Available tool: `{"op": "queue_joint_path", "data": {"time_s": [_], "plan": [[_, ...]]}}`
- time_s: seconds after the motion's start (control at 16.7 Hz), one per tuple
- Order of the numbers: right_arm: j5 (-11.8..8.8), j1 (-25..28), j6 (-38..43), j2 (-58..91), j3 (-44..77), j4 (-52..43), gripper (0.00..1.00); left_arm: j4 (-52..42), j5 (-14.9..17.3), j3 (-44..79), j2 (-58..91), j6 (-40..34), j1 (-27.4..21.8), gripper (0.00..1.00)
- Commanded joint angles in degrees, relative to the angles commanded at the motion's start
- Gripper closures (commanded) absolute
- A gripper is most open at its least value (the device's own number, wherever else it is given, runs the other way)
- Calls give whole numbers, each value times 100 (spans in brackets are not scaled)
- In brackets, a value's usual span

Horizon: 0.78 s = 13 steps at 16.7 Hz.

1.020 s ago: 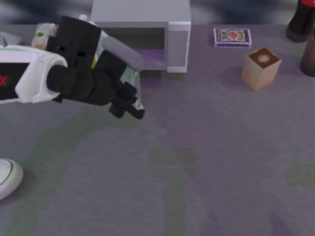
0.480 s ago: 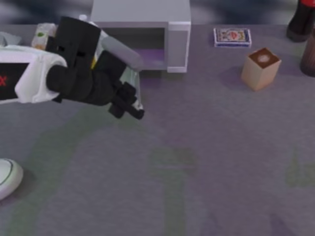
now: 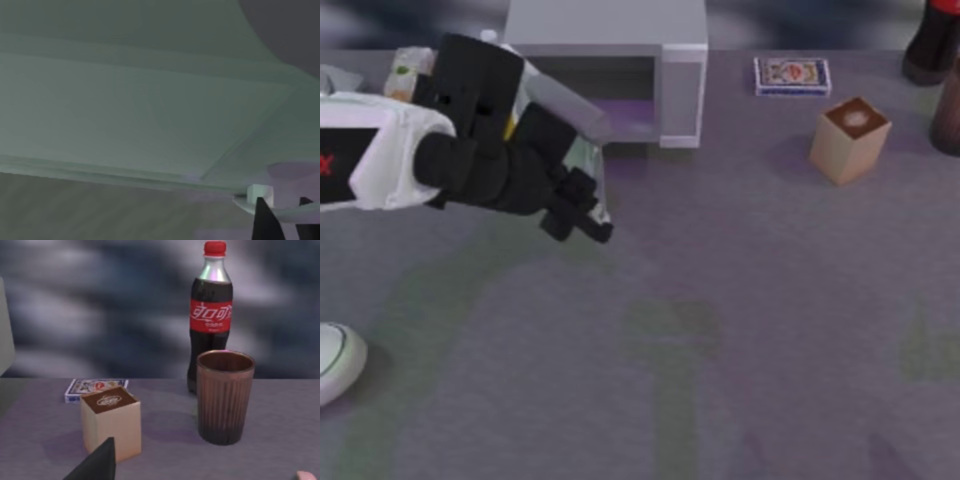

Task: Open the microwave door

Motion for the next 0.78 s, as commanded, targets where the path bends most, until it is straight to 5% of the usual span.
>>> {"op": "queue_joint_path", "data": {"time_s": [0.78], "plan": [[0,0,0,0,0,0,0,-156,349,-56,-65,478,205,100]]}}
